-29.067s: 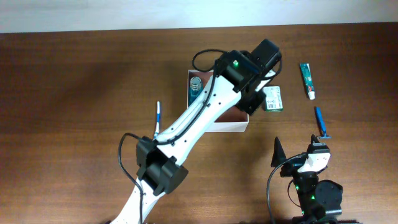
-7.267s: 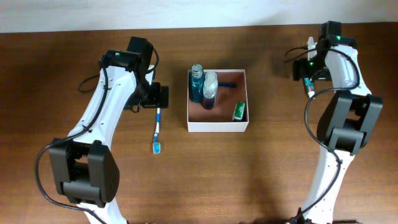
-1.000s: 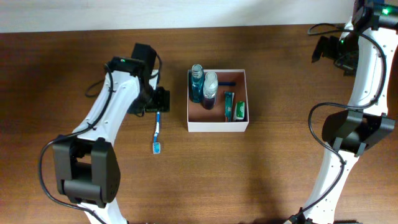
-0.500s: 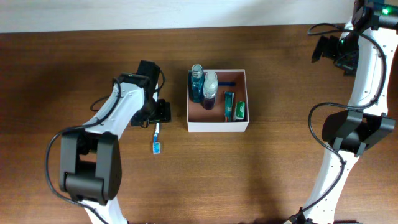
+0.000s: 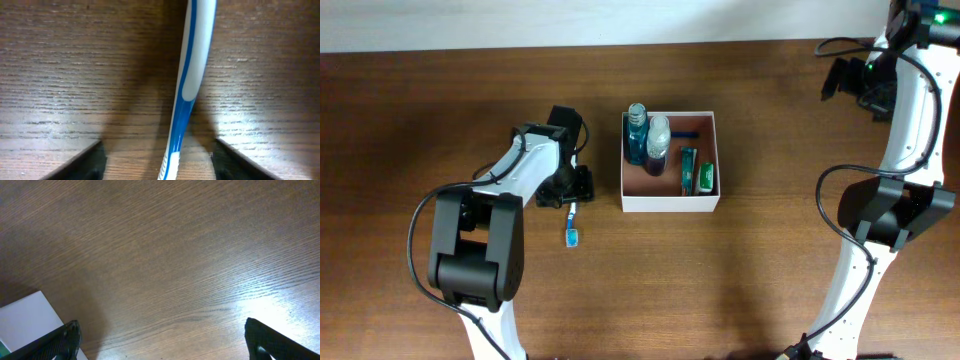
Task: Pack container
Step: 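Lower the left gripper onto the blue toothbrush, then close the left gripper on the toothbrush handle and lift, then carry the toothbrush over the box and lower it inside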
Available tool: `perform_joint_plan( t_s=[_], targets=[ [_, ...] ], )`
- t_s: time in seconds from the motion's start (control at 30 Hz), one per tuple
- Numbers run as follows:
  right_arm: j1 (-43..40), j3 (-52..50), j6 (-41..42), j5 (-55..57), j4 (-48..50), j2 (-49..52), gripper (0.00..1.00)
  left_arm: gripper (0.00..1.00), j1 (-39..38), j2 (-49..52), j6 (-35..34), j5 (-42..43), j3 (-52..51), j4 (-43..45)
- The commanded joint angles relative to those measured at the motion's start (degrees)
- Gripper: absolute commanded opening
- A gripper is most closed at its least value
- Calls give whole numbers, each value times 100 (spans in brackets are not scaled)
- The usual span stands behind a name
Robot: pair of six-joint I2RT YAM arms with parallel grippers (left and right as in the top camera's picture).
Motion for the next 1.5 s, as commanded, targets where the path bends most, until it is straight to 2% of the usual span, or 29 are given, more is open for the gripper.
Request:
perform_joint_plan(
  t_s=[0.0, 0.13, 0.2, 0.3, 0.43, 0.57, 0.63, 0.83, 0.97, 1.13, 1.47],
  targets=[
    [7, -31, -46, 92, -31, -103, 98, 44, 2, 345, 11, 22, -76, 83],
    [7, -31, -46, 92, -31, -103, 98, 10, 4, 345, 9, 22, -76, 125],
    [7, -31, -46, 92, -31, -103, 98, 1, 4, 343, 11, 24, -61, 122],
    [7, -31, -46, 90, -31, -103, 98, 1, 4, 337, 11, 24, 157, 11],
    [7, -31, -46, 92, -31, -103, 98, 1, 17, 337, 11, 20, 957, -579],
    [7, -31, -46, 92, -31, -103, 98, 1, 72, 337, 11, 22, 2310, -1412],
    [7, -31, -46, 90, -31, -103, 98, 1, 70, 337, 87, 22, 3370, -1958],
    [7, -31, -46, 90, -31, -103, 98, 1, -116, 332, 221, -173, 5624, -2793],
    [7, -31, -46, 90, -31, -103, 98, 1, -492, 332, 734, -170, 6802, -3132],
    [7, -31, -46, 92, -31, -103, 98, 1, -1274, 332, 1550, -175, 7298, -3222],
    [7, -31, -46, 92, -31, -103, 98, 1, -2940, 396, 3287, -199, 7202, -3158]
  ],
)
